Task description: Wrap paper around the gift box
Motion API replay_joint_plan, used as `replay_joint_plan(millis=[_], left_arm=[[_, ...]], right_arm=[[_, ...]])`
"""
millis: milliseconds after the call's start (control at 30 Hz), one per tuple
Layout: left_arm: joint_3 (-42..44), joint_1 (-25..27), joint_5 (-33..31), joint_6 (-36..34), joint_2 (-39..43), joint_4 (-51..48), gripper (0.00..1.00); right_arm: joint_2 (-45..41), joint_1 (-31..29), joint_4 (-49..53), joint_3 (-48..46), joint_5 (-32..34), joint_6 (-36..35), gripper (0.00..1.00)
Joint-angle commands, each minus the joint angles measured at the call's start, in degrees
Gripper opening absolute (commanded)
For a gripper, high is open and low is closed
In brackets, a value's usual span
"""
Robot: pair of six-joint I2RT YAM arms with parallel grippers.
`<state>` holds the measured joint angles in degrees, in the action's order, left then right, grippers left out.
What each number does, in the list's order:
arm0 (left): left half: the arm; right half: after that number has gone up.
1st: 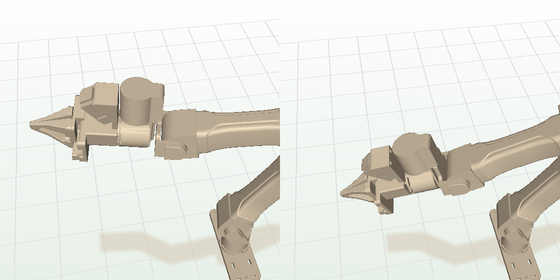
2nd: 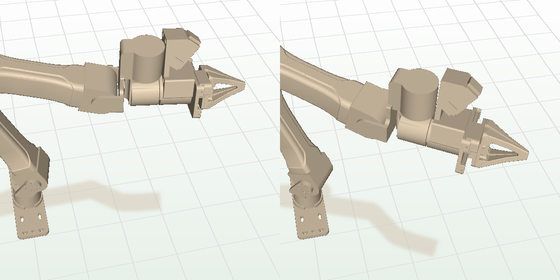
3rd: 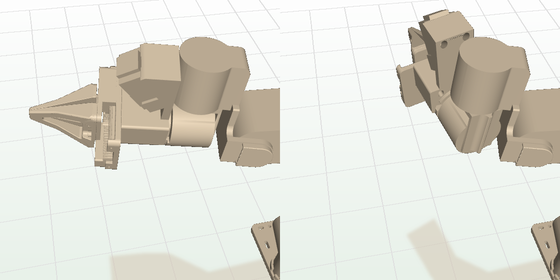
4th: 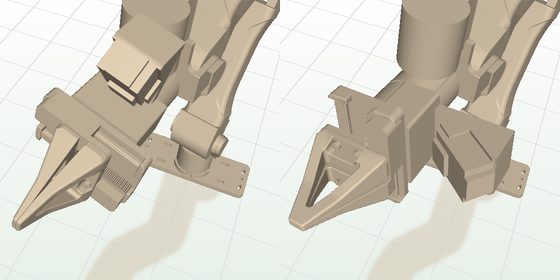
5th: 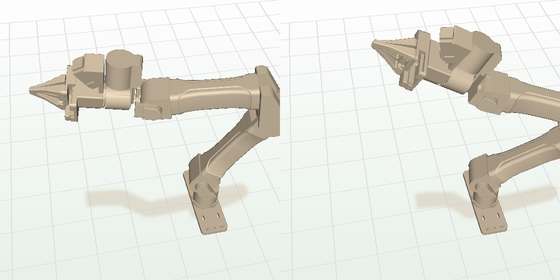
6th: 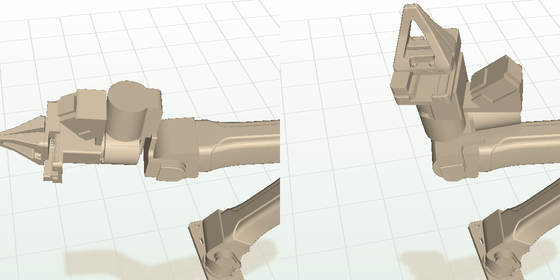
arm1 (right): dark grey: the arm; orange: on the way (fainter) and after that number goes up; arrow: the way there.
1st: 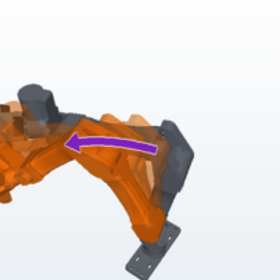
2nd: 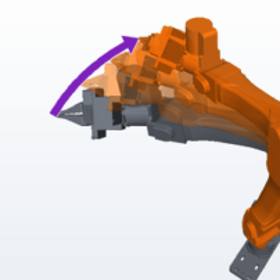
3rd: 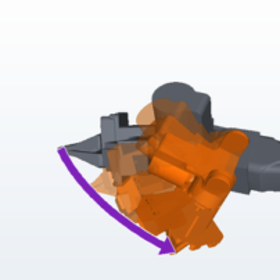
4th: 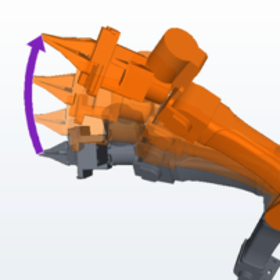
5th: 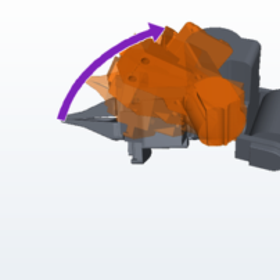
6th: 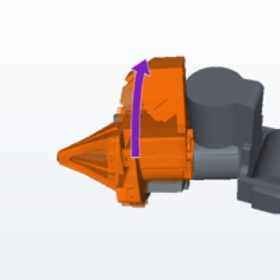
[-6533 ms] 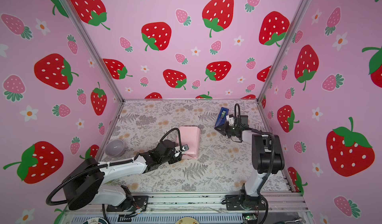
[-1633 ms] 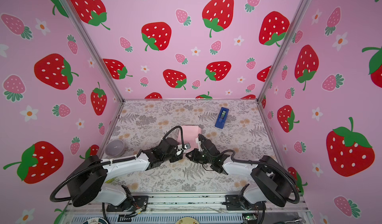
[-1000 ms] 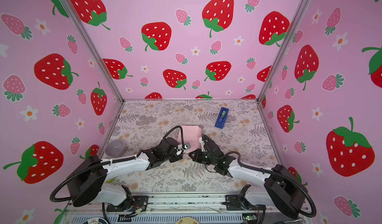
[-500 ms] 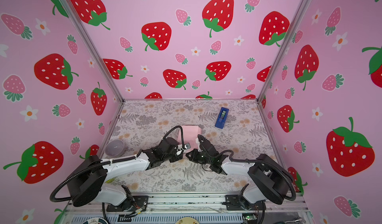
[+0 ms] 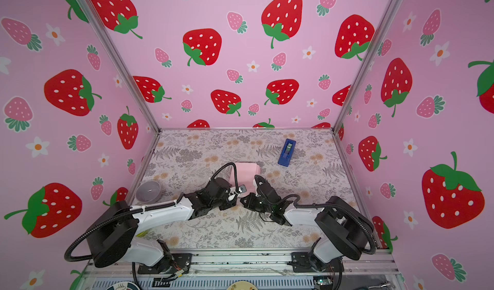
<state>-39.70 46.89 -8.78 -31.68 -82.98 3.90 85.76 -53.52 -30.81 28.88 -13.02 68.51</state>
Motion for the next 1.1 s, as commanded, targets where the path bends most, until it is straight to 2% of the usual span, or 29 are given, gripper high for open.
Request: replay_joint_plan(millis=[0, 333, 733, 900, 1067], left_arm=[[-0.62, 0.05, 2.18, 0.13, -1.47, -5.39, 0.68], [-0.31, -0.02, 2.18, 0.28, -1.11, -5.24, 0.68], [-0.35, 0.04, 2.18, 0.3, -1.09, -5.25, 0.68], [-0.48, 0.04, 2.18, 0.28, -1.24, -5.41, 0.68], [-0.57, 0.04, 2.18, 0.28, -1.32, -5.41, 0.68]], right_arm=[[1.21, -0.27, -0.74, 0.82, 3.98, 1.19, 0.0], [3.32, -0.54, 1.64, -0.04, 8.76, 2.76, 0.0], [-6.48, -4.17, 4.1, -4.95, 11.61, 4.78, 0.0], [-6.83, -5.57, 2.95, -3.44, 12.26, 4.9, 0.0], [-6.03, -8.46, 3.41, -1.67, 17.45, 5.7, 0.0]])
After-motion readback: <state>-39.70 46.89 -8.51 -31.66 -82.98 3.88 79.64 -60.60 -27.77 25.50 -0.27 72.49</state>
